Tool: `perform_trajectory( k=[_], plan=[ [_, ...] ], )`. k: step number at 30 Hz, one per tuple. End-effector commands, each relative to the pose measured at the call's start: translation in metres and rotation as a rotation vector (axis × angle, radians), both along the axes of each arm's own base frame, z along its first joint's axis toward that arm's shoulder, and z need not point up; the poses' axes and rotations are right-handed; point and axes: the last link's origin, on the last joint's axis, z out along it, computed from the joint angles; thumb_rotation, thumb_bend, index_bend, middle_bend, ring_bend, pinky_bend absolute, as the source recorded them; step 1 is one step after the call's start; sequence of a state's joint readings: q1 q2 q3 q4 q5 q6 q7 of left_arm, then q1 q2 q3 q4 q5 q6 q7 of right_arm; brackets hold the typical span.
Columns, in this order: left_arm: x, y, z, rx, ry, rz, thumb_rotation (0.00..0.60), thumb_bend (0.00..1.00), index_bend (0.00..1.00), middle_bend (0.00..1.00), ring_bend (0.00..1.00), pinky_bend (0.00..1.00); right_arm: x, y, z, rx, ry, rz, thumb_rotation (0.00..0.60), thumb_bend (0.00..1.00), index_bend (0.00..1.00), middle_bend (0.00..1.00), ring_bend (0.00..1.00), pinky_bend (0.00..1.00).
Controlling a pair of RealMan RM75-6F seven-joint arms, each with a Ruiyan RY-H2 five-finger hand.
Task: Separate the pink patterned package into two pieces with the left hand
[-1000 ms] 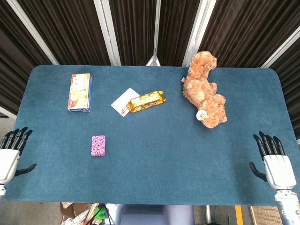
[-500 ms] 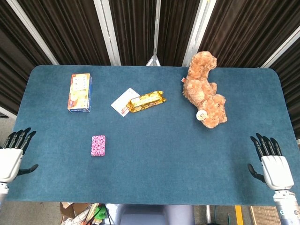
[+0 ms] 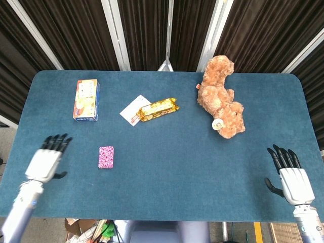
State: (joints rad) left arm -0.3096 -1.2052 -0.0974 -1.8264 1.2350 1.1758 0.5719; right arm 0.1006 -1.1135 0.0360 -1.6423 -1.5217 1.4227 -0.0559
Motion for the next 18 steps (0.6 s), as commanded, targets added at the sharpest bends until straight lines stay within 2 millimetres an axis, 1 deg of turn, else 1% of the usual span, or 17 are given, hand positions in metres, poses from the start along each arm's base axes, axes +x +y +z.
perform_trajectory(
  k=[1,5,7,9,10,15,18],
  plan=[
    [0.037,0.018,-0.038,-0.094,0.009,0.003,0.600,0.11,0.05,0.00,0.00,0.02,0.000,0.000,0.000,0.001,-0.006,-0.003,0.600,0.36,0.00,0.00,0.00,0.05],
    [0.054,0.029,-0.062,-0.130,0.047,0.037,0.600,0.12,0.06,0.00,0.00,0.02,0.000,0.000,0.001,0.003,-0.016,-0.006,0.600,0.36,0.00,0.00,0.00,0.05],
    [0.060,0.033,-0.070,-0.138,0.062,0.050,0.600,0.12,0.08,0.00,0.00,0.02,0.000,0.000,0.001,0.005,-0.019,-0.006,0.600,0.36,0.00,0.00,0.00,0.05],
    [0.069,0.038,-0.085,-0.159,0.071,0.070,0.600,0.13,0.09,0.00,0.00,0.02,0.000,0.000,0.001,0.010,-0.027,-0.007,0.600,0.36,0.00,0.00,0.00,0.05],
    [0.071,0.041,-0.090,-0.159,0.075,0.084,0.600,0.14,0.10,0.00,0.00,0.02,0.000,0.000,0.001,0.012,-0.030,-0.007,0.600,0.36,0.00,0.00,0.00,0.05],
    [0.078,0.046,-0.103,-0.168,0.081,0.118,0.600,0.14,0.11,0.00,0.00,0.02,0.000,0.000,0.001,0.013,-0.038,-0.005,0.600,0.36,0.00,0.00,0.00,0.05],
    [0.081,0.048,-0.110,-0.173,0.078,0.126,0.600,0.17,0.12,0.00,0.00,0.02,0.001,0.000,0.001,0.013,-0.042,0.000,0.600,0.36,0.00,0.00,0.00,0.05]
  ],
)
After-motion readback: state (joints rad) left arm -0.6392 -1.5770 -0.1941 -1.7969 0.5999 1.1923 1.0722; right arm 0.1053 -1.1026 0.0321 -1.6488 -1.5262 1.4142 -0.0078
